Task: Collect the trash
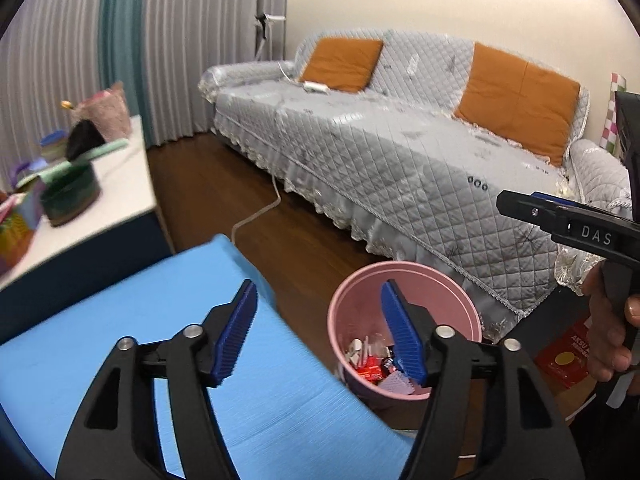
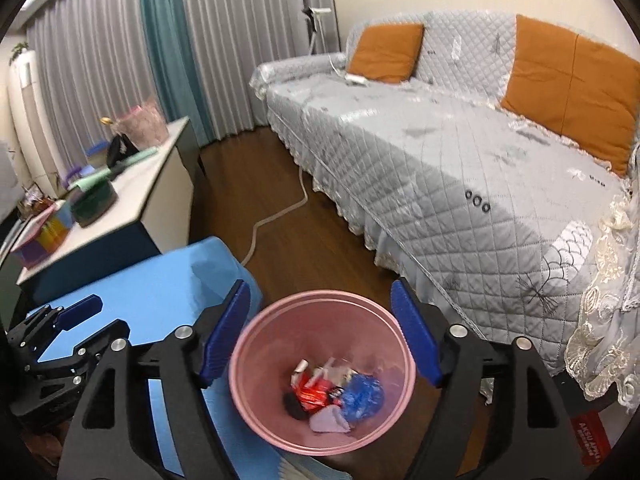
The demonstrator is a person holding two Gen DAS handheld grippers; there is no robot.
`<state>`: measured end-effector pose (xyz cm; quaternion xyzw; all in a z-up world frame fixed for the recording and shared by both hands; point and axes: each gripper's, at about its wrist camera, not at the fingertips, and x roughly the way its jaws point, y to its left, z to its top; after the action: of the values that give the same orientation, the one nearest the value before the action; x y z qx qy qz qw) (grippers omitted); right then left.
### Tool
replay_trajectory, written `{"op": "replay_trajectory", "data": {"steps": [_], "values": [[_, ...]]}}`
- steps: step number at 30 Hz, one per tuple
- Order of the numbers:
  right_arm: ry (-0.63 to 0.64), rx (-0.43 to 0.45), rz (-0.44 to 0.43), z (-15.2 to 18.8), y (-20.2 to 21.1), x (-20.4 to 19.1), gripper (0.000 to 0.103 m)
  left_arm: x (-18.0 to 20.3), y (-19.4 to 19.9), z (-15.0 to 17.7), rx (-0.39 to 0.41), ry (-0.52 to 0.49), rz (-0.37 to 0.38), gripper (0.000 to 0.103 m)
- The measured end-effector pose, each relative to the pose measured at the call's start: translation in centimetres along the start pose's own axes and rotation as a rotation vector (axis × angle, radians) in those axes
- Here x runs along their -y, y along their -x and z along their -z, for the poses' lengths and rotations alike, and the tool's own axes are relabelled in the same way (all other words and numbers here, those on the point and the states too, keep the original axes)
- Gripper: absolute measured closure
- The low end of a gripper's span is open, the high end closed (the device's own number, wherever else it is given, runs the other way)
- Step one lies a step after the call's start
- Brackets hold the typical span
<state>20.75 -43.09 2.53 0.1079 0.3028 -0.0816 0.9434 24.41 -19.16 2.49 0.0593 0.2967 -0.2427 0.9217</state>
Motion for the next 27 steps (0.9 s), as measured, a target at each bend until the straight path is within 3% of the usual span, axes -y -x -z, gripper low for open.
{"op": "replay_trajectory", "data": {"steps": [9, 16, 21, 27], "values": [[0.023, 0.088, -0.078, 1.5, 5.8, -4.9, 0.021, -2.2, 8.1, 1.9, 0.076, 0.076, -0.057, 0.030], [0.053, 0.136, -0.108, 4.6, 10.5, -8.3, 0.014, -3.3, 14.8, 4.7, 0.147, 0.145, -0.162, 0.020], [0.086, 0.117, -0.120, 7.9, 12.7, -10.0, 0.012, -3.6, 18.9, 8.7, 0.176, 0.157, -0.234, 0.019], [0.160, 0.153, -0.127, 11.9, 16.3, -12.7, 0.007, -4.3, 22.0, 13.1, 0.158, 0.181, -0.325, 0.016]]}}
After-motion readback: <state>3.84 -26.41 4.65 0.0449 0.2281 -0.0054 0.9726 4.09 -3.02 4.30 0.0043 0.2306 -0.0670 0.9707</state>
